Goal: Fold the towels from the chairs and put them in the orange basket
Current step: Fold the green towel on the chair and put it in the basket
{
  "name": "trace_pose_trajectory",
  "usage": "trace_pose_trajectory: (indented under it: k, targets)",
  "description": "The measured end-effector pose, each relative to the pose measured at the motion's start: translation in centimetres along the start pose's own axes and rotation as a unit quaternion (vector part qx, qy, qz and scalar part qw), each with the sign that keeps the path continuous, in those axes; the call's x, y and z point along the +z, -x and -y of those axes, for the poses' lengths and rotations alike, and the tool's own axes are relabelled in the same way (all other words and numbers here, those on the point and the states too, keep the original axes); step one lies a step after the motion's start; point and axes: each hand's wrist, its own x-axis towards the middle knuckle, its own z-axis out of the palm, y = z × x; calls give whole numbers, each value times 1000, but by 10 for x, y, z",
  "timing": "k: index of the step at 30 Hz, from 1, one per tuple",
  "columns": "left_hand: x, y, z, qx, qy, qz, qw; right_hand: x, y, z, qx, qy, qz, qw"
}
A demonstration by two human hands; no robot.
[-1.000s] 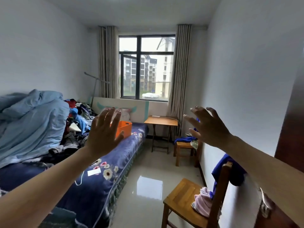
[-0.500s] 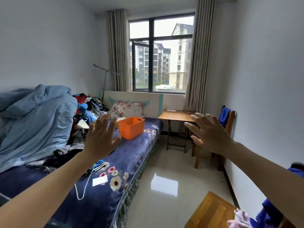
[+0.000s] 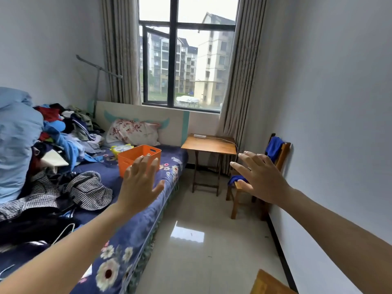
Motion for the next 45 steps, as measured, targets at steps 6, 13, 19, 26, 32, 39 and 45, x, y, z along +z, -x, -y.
trace_pose_trajectory:
  k: [6,13,19,26,32,39,45]
  targets:
    - [94,-77,-14,25,9,16,1000,98,-13,-54,-7,8,18,1000]
    - [186,-175,-1,16,15,39,999,213,-46,-111,37,-3,16,999]
    - [270,-209,14,2,44,90,995,305,-47,-118,58,-33,68,995]
    - [371,-275,64,5,61,101,993,422,-97,-129,85,-43,96,991]
    - [447,-355,118,-36,113,123,985,504,-151,-155,74,-16,132,988]
    - [551,-428,101,-87,226,151,959,578,-133,-196,157,-17,192,969]
    - [658,-474,34,-55,264,220,937,631,-89,-249,222,-8,238,946]
